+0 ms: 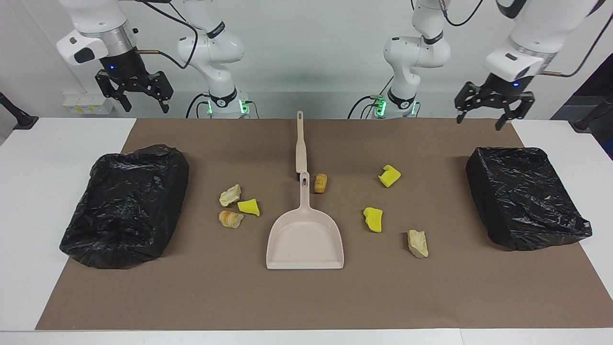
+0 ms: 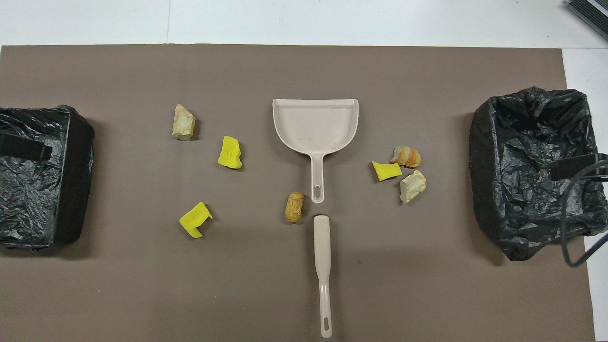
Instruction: Sweep and dump trash in bin
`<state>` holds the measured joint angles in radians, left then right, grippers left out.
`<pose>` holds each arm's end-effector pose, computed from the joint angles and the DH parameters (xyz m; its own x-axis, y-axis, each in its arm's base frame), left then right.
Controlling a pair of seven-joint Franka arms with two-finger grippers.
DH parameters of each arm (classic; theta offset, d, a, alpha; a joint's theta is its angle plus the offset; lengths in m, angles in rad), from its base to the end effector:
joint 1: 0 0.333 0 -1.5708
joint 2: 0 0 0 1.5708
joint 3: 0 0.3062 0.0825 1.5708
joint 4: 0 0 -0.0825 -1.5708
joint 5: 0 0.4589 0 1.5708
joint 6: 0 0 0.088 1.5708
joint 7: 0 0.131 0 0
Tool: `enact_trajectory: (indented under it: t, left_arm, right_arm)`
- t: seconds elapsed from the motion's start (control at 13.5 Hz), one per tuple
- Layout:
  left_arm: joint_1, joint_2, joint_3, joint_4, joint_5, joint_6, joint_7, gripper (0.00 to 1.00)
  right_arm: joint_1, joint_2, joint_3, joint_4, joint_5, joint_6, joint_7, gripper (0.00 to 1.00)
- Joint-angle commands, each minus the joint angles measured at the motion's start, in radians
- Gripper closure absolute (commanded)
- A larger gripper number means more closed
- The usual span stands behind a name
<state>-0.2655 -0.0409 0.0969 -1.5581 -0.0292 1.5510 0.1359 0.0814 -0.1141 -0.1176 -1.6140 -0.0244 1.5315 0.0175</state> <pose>0.6070 -0.1061 0.6213 0.9532 -0.3001 0.0378 -0.3012 -0.9531 0.0282 0.5907 -0.0282 0.6328 0.9980 -0.0543 0.0310 -0.0546 -0.9985 0.0104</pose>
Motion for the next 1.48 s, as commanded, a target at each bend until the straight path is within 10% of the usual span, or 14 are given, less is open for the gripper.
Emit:
enact_trajectory:
  t: [0.0,1.04,1.4]
  left_arm:
    - [-0.115,-0.1,0.012,-0.172,-0.002,0.087,-0.093,0.0]
    - [-0.675,-0.14,-0.017,-0.494,0.003,0.398,-0.746,0.0]
    - [-0.831,0.025,-0.019,-0.517,0.028,0.521,-0.907,0.0]
  right_arm:
    - [-0.009,-0.025,0.009,-0.026,-0.014,-0.008,-0.019,0.0]
    - [-0.011,-0.03,0.007,-0.03,-0.014,-0.01,-0.021,0.0]
    - [-0.012,-0.03,0.009,-0.03,-0.014,-0.01,-0.024,0.0]
